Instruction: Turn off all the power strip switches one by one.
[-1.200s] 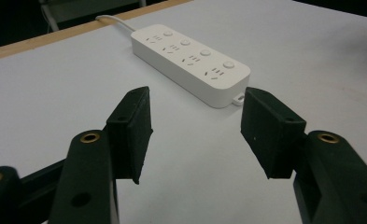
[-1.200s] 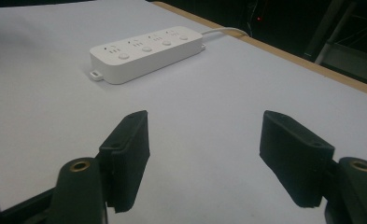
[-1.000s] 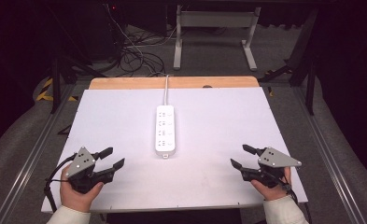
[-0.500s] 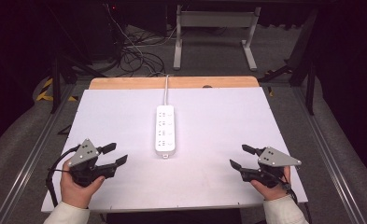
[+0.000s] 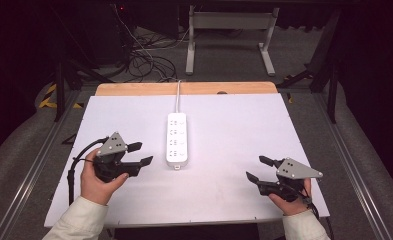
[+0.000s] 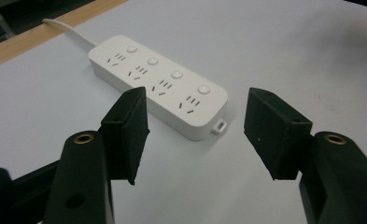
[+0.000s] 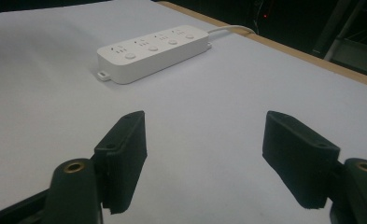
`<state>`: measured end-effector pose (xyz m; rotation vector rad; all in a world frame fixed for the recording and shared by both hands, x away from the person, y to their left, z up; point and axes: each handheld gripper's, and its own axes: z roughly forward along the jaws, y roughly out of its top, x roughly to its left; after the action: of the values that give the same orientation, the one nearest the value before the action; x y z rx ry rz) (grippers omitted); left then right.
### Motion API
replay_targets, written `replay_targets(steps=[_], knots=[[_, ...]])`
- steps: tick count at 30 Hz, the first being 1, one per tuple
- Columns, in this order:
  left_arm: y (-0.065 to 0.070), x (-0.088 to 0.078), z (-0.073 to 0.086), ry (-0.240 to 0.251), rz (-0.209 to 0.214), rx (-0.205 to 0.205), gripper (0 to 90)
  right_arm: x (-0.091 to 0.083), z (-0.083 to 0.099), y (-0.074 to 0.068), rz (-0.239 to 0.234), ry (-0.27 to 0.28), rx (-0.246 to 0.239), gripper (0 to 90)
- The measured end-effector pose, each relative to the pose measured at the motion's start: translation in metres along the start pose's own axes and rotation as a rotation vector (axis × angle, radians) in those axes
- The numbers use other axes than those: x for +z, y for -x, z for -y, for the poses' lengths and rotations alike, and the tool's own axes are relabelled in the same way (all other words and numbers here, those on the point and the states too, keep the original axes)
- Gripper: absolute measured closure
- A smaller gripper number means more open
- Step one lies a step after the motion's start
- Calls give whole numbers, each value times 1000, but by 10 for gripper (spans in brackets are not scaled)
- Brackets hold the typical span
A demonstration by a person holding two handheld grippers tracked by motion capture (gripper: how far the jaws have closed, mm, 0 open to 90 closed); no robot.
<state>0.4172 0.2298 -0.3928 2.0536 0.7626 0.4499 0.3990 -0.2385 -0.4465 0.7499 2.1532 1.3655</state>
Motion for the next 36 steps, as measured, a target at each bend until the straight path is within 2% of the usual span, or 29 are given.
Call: replay_targets(steps=[6,14,18,20,21,25,26,27,29,33,34,36], knots=[[-1,13,-12,-21,5,12,411,0,0,0,-3,2,-5,317],[5,33,-28,-46,34,39,429,-2,1,0,1,3,0,317],[6,38,-32,-55,45,50,489,-2,1,1,1,5,1,317],[5,39,-33,-60,50,53,609,-2,1,1,2,4,-1,317],[5,39,-34,-63,61,54,609,-2,1,1,2,4,-1,317],[0,42,-37,-55,97,27,803,-2,1,0,-2,2,2,317],[-1,44,-38,-52,117,16,895,-2,1,0,-1,-1,0,317],[-1,44,-38,-52,117,16,900,-2,1,0,-1,-1,0,317],[-2,50,-43,-80,149,22,900,-3,1,0,-1,0,0,317],[2,58,-51,-130,129,58,900,-3,1,0,-4,2,-1,317],[3,59,-52,-123,115,50,900,-3,1,0,-4,2,-1,317],[3,65,-55,-130,125,28,900,-3,1,-1,-4,2,-3,317]])
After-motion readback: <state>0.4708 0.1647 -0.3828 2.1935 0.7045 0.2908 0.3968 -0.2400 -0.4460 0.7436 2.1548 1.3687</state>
